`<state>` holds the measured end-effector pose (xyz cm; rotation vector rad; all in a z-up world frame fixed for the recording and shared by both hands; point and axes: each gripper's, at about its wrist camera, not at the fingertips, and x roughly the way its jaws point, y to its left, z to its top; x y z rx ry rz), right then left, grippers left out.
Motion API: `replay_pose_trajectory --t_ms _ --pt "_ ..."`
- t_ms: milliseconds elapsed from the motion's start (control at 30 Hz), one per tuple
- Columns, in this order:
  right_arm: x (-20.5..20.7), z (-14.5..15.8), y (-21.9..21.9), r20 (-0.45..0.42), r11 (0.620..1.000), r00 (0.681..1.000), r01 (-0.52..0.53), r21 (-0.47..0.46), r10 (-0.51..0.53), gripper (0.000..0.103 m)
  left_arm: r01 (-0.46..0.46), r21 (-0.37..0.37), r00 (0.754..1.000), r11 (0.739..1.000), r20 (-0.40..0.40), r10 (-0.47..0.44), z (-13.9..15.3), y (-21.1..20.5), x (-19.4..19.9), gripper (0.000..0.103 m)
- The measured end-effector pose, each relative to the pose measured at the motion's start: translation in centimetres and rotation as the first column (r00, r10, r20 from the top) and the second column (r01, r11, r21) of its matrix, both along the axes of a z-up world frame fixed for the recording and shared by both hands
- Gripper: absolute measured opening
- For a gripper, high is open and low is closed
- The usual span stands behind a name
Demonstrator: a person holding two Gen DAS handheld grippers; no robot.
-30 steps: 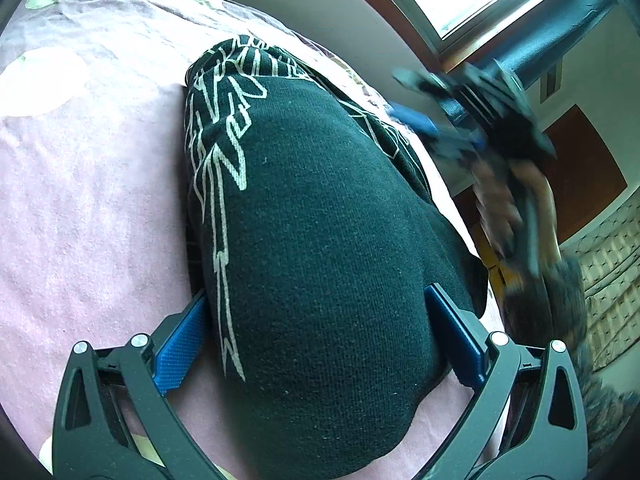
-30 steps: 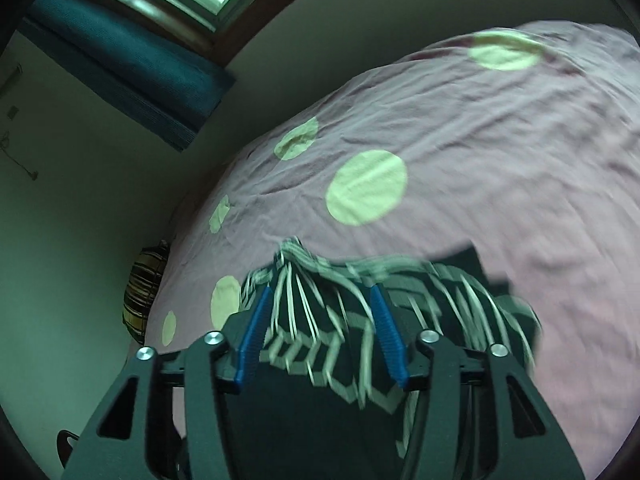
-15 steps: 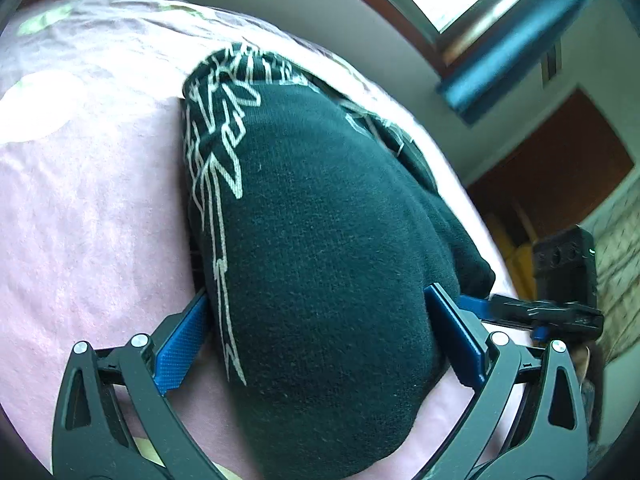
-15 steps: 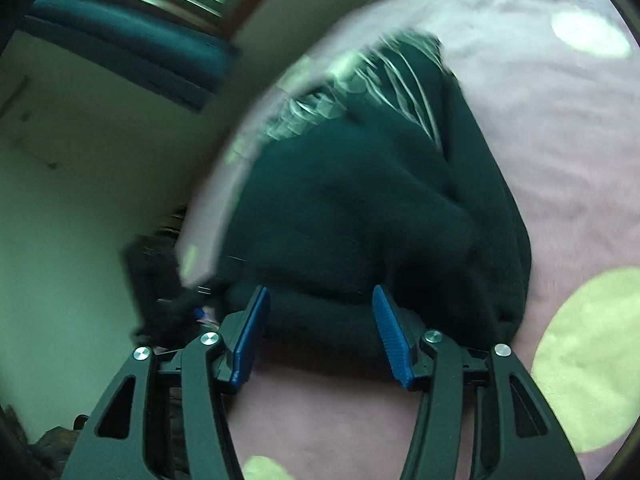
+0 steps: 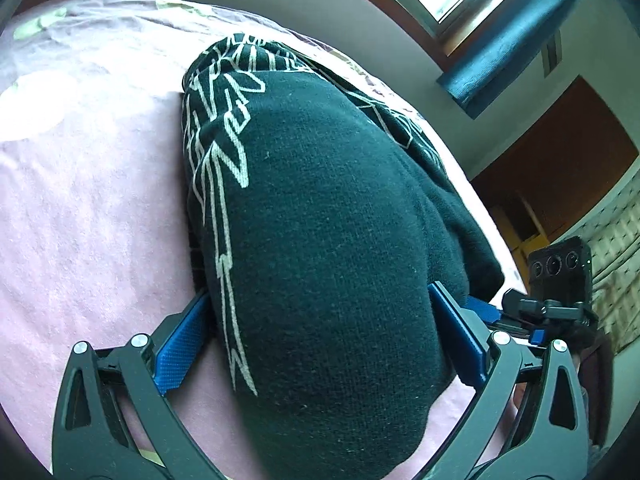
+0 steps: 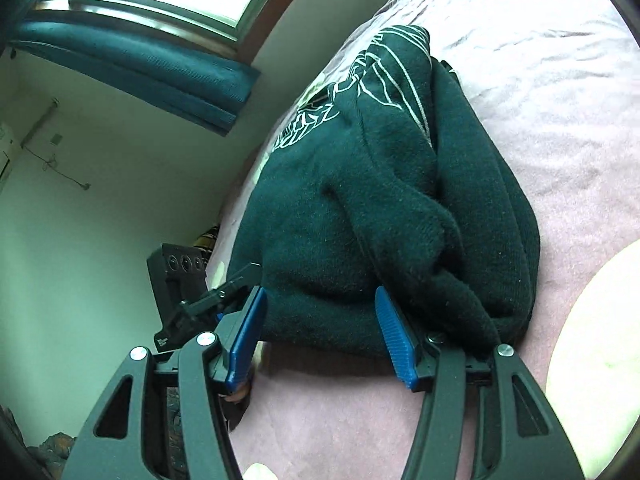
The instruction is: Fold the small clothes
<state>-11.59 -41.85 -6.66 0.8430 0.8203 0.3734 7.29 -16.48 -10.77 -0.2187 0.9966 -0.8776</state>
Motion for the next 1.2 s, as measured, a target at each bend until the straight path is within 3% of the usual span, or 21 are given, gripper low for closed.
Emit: replay_pose_trajectory --t_ms 100,167,267,400,500,633,733,867,1033,1200 --pt "-0.3 -0.3 -0.4 0.020 1.000 1.000 0.006 0.024 -0.006 0.056 -0.013 0.031 0.999 0.999 0.029 0.013 0.2 -0.6 -0.3 0.101" --pt "-1.2 -0.2 -0.6 0.019 0.999 1.000 0.022 0.026 -0.022 0.056 -0.025 0.027 1.000 0.999 0.006 0.025 0.5 -0.6 -0.2 0.101" --pt "-1.8 1.6 0.1 0.023 0.998 0.999 0.042 -0.040 -0.041 0.057 -0.028 0.006 0.999 1.000 -0.027 0.029 1.6 0.2 -0.2 0.101" --pt "-4.5 5.4 -0.4 0.092 0.980 0.991 0.109 -0.165 -0.095 0.075 -0.027 -0.086 0.999 0.996 -0.029 0.024 4.1 2.9 -1.2 0.101" --pt "-4.9 6.7 -2.6 0.105 0.966 0.983 0.168 -0.196 -0.150 0.079 -0.019 -0.134 0.999 0.991 -0.052 0.012 4.9 4.4 -0.3 0.101" --pt "-1.9 5.2 -6.0 0.007 0.976 0.984 0.178 -0.123 -0.178 0.079 -0.004 -0.110 0.994 0.994 -0.113 -0.009 3.3 4.4 2.3 0.101" --pt "1.1 3.2 -6.9 -0.071 0.986 0.987 0.137 -0.095 -0.144 0.079 -0.006 -0.139 0.974 0.990 -0.226 -0.026 1.2 4.0 4.6 0.101" --pt "4.4 1.0 -7.4 -0.137 0.986 0.981 0.125 -0.107 -0.139 0.079 0.013 -0.192 0.962 0.981 -0.266 -0.064 0.1 3.5 6.1 0.101" --pt "6.2 -1.2 -8.0 -0.145 0.995 0.984 0.102 -0.003 -0.101 0.079 0.047 -0.225 0.958 0.973 -0.267 -0.108 -0.4 2.3 7.4 0.101" --pt "7.5 -1.5 -7.7 -0.121 0.999 0.992 0.048 0.023 -0.045 0.079 0.070 -0.219 0.954 0.973 -0.270 -0.129 -0.5 1.2 8.7 0.101"
